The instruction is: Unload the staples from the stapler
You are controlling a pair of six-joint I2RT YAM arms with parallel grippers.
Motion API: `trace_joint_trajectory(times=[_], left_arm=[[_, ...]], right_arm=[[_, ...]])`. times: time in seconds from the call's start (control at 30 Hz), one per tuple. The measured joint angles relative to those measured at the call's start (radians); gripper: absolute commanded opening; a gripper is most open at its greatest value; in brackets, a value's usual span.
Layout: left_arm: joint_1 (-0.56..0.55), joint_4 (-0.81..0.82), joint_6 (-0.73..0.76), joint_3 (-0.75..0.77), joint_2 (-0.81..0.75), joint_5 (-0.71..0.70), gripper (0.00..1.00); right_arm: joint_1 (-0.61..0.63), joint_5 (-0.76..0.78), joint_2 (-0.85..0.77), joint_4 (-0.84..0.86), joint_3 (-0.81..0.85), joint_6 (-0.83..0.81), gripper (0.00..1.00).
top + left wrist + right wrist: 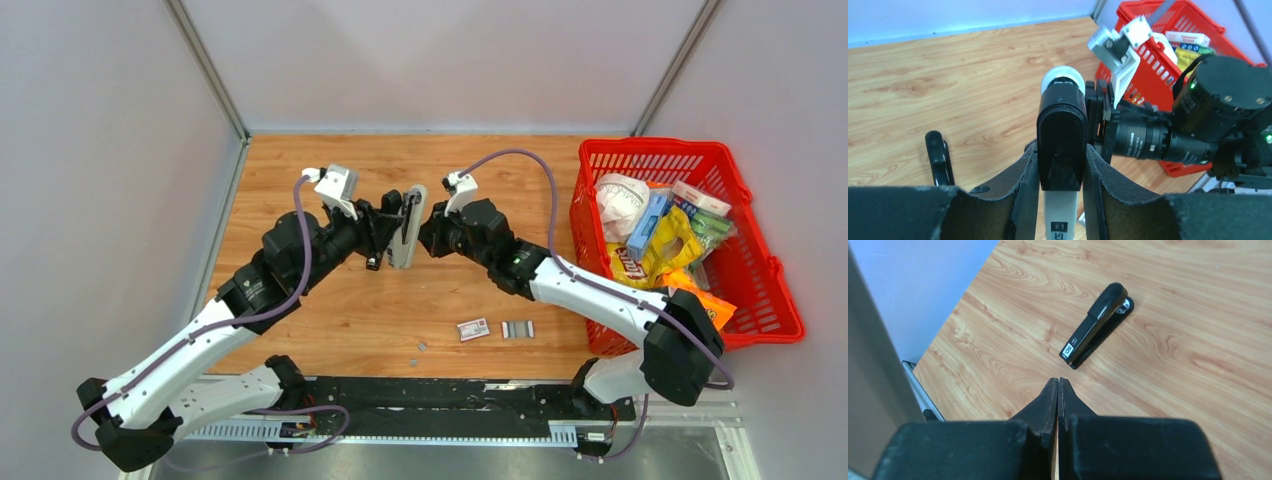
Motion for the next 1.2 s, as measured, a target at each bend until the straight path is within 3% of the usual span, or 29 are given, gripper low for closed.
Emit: trace_joint_trajectory(times=[0.27,0.57,0.83,1.2], left_arm=[[0.000,-0.005,-0.007,0.000,0.036,0.043,0.00],[0.000,-0.017,-0.001,0.000,0.103,0.028,0.00],[0.000,-0.081,0.021,0.066,0.271,-0.069,0.00],[0.033,-0.138,0.045,0.229,0.526,-0.121,0.00]], right_arm=[[0.000,-0.032,-0.033,-0.077,0.057,-0.076,0.00],[0.000,0.090,-0.161,-0.247,0.057,-0.140,0.00],[0.000,0.219,-0.294,-0.374,0.030,-0.191,0.00],[0.000,0.280,-0.413,-0.440,-0.035,-0.220,0.00]])
